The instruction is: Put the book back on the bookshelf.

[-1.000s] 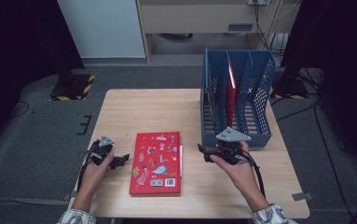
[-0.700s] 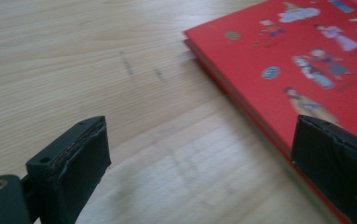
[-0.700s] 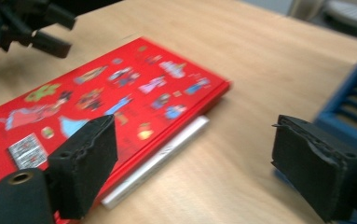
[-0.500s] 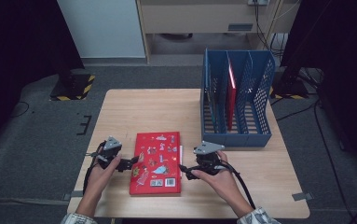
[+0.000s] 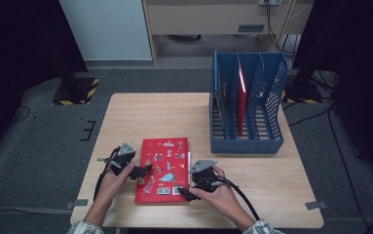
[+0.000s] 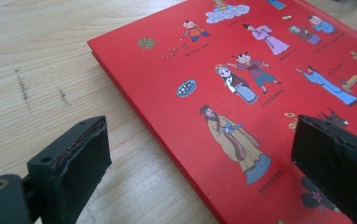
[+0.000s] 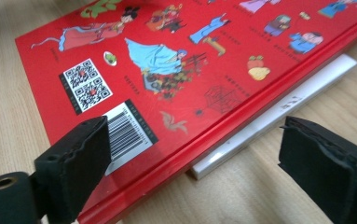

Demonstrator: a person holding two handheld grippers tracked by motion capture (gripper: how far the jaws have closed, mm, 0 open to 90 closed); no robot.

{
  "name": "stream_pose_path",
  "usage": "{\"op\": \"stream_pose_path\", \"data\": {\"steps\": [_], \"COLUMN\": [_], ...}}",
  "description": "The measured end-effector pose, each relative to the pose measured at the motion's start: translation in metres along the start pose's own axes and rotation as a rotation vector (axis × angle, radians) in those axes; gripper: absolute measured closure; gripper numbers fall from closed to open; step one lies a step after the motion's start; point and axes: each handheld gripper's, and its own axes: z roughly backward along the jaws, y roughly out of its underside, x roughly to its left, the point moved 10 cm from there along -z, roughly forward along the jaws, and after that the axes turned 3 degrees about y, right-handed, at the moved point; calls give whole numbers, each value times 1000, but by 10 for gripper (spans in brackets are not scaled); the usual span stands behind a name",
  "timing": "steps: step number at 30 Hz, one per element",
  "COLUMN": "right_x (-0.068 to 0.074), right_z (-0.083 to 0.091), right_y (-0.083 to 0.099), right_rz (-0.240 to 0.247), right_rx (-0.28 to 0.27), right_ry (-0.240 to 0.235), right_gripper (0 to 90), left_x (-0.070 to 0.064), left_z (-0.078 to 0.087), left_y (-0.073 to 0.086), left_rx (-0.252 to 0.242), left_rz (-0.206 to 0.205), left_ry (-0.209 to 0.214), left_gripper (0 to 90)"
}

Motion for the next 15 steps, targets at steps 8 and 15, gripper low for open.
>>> {"op": "stream_pose_path", "data": {"steps": [8, 15], "right_x": [7, 8], "right_z": [-2, -3], "right_y": [6, 9], "right_rz": [-7, -6], "right_rx": [3, -9], "right_ry": [-44, -69], "right_gripper": [61, 52], "left_x": [-2, -3], "left_z": [-6, -6], "left_y": [0, 0], "left_rx": [5, 8], "left_rz": [7, 9], "left_ry": [15, 19], "left_gripper": [33, 27]}}
